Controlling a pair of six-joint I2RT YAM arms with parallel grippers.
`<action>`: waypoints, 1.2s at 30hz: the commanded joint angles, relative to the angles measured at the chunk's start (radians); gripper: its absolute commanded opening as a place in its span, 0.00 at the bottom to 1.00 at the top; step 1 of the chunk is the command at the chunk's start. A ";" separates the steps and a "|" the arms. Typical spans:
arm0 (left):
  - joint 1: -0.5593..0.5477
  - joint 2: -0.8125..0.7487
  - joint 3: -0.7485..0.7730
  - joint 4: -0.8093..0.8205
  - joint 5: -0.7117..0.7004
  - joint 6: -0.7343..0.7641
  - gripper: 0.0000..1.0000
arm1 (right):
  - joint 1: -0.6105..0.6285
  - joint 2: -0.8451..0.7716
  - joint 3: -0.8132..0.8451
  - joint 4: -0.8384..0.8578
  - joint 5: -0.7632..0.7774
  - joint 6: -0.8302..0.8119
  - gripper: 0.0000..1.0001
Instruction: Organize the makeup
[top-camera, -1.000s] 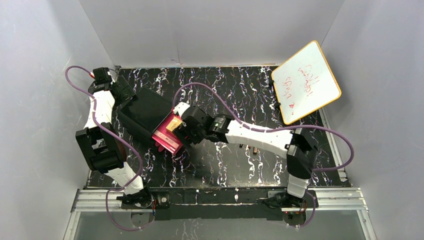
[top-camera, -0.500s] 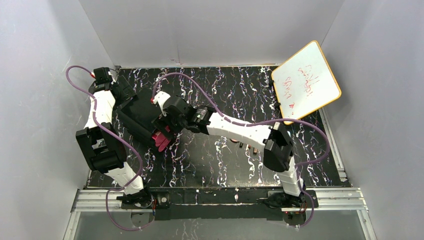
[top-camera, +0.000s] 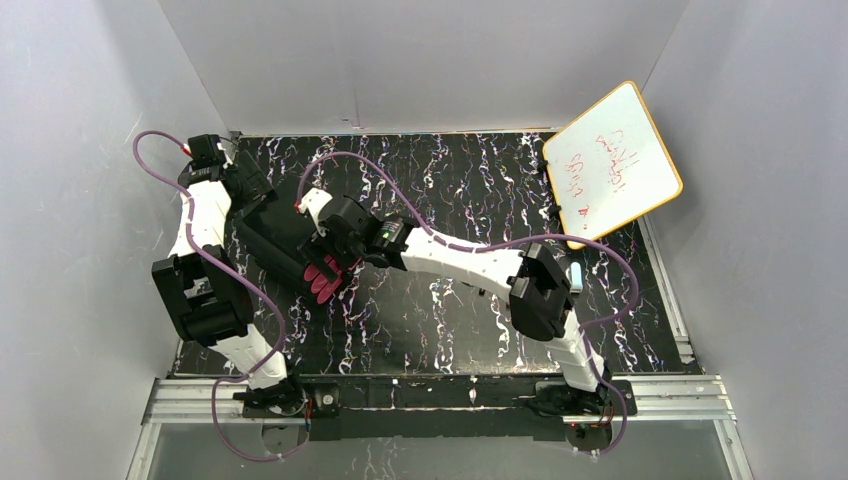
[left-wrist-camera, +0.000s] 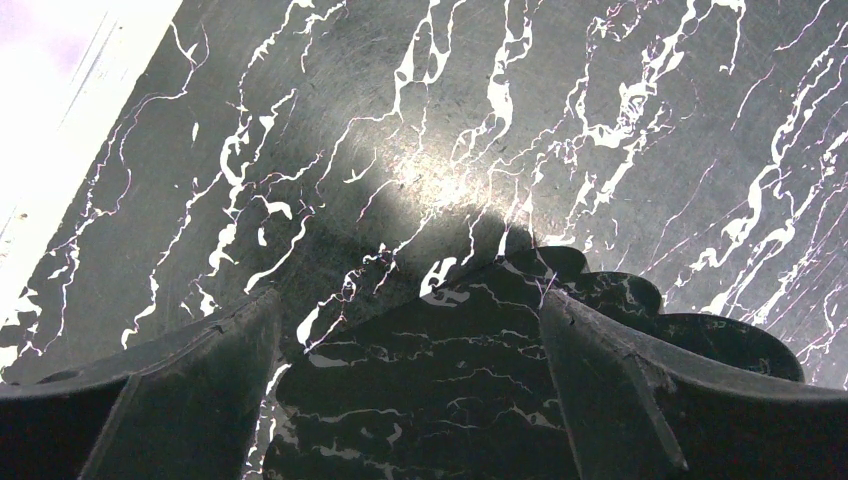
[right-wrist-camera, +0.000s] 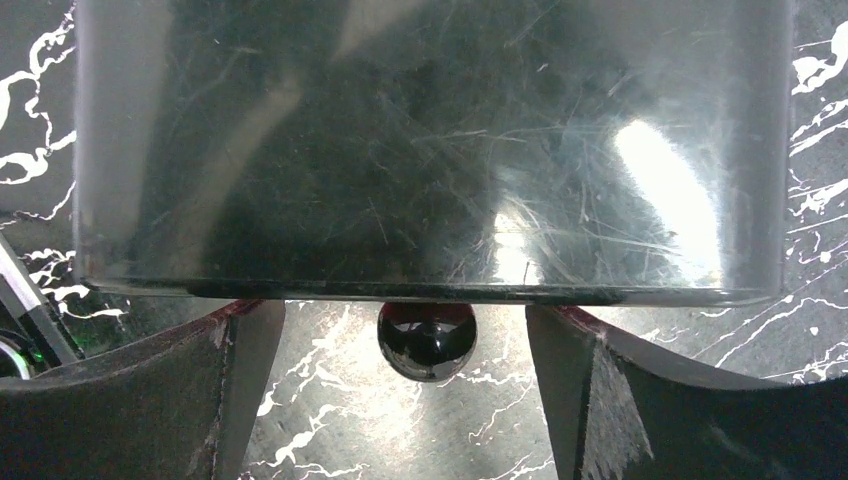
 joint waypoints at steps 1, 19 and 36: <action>-0.020 -0.013 -0.023 -0.072 0.039 0.030 0.98 | -0.010 -0.043 -0.040 0.164 -0.018 -0.015 0.99; -0.020 0.004 -0.010 -0.079 0.029 0.035 0.98 | -0.008 -0.418 -0.792 0.647 -0.011 0.109 0.86; -0.022 0.023 0.001 -0.083 0.020 0.039 0.98 | -0.008 -0.219 -0.661 0.845 -0.013 0.060 0.68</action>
